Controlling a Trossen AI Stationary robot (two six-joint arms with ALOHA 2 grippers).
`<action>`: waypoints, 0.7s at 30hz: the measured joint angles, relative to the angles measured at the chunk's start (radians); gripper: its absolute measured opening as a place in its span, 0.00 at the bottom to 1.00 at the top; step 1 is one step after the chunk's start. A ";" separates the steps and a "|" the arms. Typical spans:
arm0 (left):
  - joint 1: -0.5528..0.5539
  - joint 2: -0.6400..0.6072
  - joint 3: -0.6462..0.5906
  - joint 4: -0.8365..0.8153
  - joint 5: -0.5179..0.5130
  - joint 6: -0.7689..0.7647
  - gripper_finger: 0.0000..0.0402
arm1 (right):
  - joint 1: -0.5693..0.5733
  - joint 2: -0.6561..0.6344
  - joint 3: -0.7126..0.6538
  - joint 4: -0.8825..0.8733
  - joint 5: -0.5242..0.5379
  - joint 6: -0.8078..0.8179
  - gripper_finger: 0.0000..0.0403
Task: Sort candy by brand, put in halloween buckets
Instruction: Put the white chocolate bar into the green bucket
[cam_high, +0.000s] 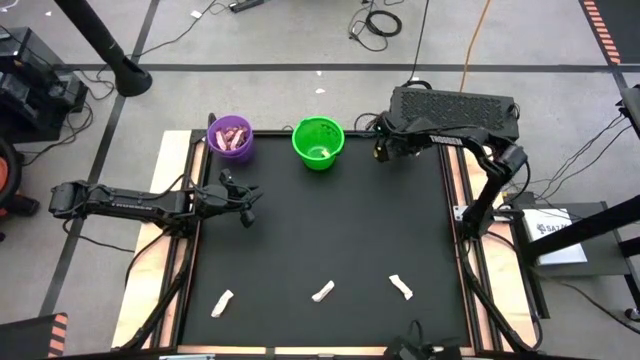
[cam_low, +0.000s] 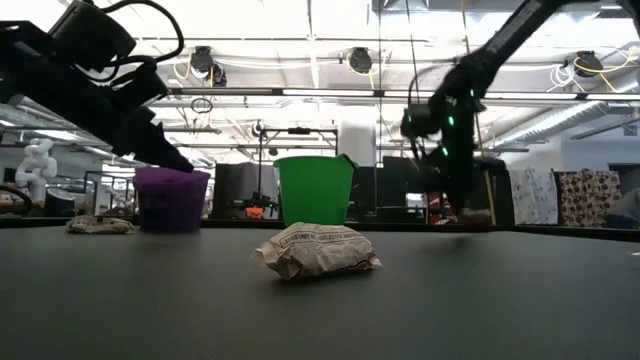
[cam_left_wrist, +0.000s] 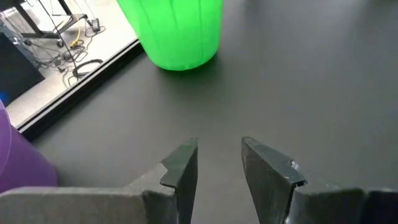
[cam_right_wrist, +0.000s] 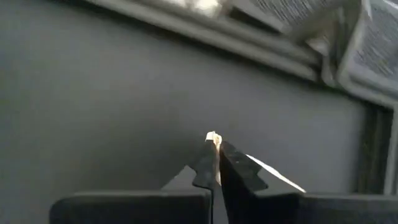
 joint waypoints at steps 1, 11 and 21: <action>0.000 0.000 0.000 0.001 -0.001 0.000 0.33 | 0.016 -0.018 0.013 0.003 -0.019 -0.007 0.03; 0.000 0.000 0.000 0.027 -0.004 0.002 0.33 | 0.242 -0.163 0.083 0.369 -0.263 -0.033 0.00; 0.000 0.000 0.000 0.029 -0.005 0.002 0.33 | 0.360 -0.030 0.082 0.759 -0.203 -0.029 0.01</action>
